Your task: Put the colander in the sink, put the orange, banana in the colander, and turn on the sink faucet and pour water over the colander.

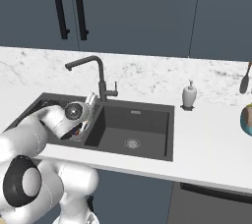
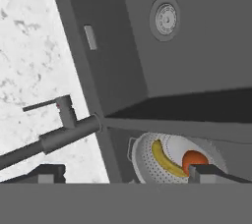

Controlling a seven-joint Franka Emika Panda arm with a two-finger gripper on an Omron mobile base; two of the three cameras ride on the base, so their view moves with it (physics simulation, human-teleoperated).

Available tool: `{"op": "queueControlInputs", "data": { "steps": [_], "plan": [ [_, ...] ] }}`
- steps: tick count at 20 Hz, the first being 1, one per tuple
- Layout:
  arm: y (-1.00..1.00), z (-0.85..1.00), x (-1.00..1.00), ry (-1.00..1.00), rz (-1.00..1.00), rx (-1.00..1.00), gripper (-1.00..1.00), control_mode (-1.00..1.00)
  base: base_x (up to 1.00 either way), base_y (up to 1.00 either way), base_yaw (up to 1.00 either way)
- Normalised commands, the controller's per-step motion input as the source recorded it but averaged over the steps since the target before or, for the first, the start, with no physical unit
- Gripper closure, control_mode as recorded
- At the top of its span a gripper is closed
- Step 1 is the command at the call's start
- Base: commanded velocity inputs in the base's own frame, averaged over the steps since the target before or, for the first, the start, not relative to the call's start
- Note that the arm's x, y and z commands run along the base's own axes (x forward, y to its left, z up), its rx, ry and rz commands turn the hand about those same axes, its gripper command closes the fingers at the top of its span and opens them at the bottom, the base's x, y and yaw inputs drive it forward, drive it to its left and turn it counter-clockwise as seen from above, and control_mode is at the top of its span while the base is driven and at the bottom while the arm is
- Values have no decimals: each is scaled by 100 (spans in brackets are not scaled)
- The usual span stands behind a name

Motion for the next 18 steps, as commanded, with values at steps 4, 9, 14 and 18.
{"op": "queueControlInputs", "data": {
  "steps": [4,9,14,18],
  "plan": [
    [-86,40,3,37,-9,37,-100,-100,0,0,0],
    [-62,20,0,-1,-9,29,-100,-100,0,0,0],
    [-32,-36,10,-29,-5,47,-100,-100,0,0,0],
    [-14,-27,19,-29,-2,48,-100,-100,0,0,0]
  ]
}}
